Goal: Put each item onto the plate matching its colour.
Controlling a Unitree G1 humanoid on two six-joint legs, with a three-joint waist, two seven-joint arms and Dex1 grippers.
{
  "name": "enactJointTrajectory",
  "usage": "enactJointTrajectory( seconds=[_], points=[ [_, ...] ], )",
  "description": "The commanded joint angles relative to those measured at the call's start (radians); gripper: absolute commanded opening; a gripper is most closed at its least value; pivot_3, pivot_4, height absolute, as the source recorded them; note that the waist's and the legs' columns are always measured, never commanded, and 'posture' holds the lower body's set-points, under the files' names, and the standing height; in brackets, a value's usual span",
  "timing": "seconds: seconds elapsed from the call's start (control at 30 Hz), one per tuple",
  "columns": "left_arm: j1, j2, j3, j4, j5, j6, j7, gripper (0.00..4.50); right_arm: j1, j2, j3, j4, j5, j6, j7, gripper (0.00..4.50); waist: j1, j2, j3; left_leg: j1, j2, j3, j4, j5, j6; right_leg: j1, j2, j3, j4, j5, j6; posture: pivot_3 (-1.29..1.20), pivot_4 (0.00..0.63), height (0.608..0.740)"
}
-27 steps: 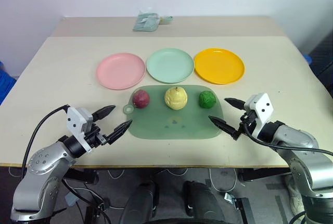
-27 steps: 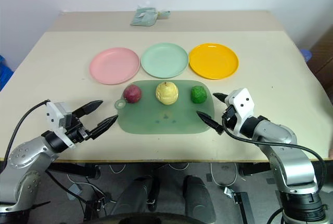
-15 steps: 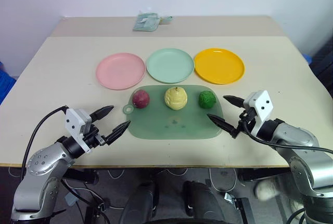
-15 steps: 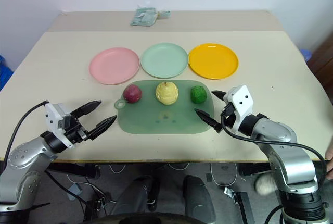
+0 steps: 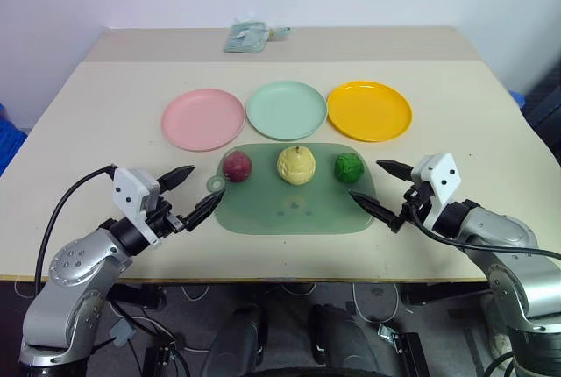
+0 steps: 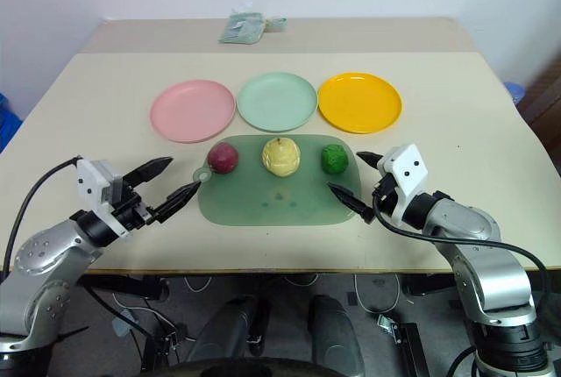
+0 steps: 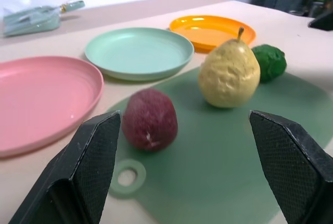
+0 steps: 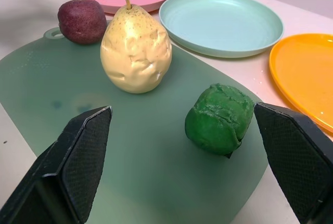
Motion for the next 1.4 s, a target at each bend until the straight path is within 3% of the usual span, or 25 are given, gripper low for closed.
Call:
enactJointTrajectory(
  seconds=[0.03,0.43,0.67,0.77,0.97,1.33,1.4],
  points=[
    [-0.043,0.006,0.005,-0.041,0.004,0.038,0.062,4.03,-0.002,0.001,-0.011,-0.005,0.004,-0.033,0.007,4.45,0.0,0.0,0.0,0.0,0.0,0.0,0.0,0.0,0.0,0.0,0.0,0.0,0.0,0.0,0.0,0.0,0.15,0.74],
    [-0.233,-0.027,-0.076,0.089,0.061,0.23,0.231,4.03,0.013,0.009,-0.008,0.035,-0.008,-0.089,0.021,4.45,0.0,0.0,0.0,0.0,0.0,0.0,0.0,0.0,0.0,0.0,0.001,0.0,0.0,0.002,0.003,0.0,0.15,0.74],
    [-0.315,-0.049,-0.15,0.19,0.118,0.274,0.247,4.03,0.034,0.02,-0.008,0.023,-0.015,-0.105,0.009,4.45,0.0,0.0,0.0,0.0,0.0,0.0,0.0,0.0,0.0,0.0,0.001,0.0,0.001,0.002,0.004,0.0,0.15,0.74],
    [-0.336,-0.06,-0.163,0.224,0.135,0.276,0.246,3.1,0.041,0.023,-0.011,0.011,-0.016,-0.101,0.004,4.5,0.0,0.0,0.0,0.0,0.0,0.0,0.0,0.0,0.0,0.0,0.001,0.0,0.001,0.002,0.004,0.0,0.15,0.74],
    [-0.354,-0.09,-0.179,0.26,0.159,0.259,0.241,0.13,0.043,0.024,-0.014,0.001,-0.015,-0.094,-0.009,4.5,0.0,0.0,0.0,0.0,0.0,0.0,0.0,0.0,0.0,0.0,0.001,0.0,0.001,0.002,0.004,0.0,0.15,0.74],
    [-0.353,-0.114,-0.15,0.272,0.173,0.198,0.228,0.03,0.007,0.028,0.009,-0.008,-0.013,-0.069,-0.034,4.5,0.0,0.0,0.0,0.0,0.0,0.0,0.0,0.0,0.0,0.0,0.001,0.0,0.001,0.002,0.004,0.0,0.15,0.74],
    [-0.347,-0.108,-0.139,0.267,0.156,0.195,0.204,0.57,-0.002,0.028,0.012,-0.004,-0.014,-0.067,-0.035,4.5,0.0,0.0,0.0,0.0,0.0,0.0,0.0,0.0,0.0,0.0,0.001,0.0,0.001,0.002,0.004,0.0,0.15,0.74]
  ],
)
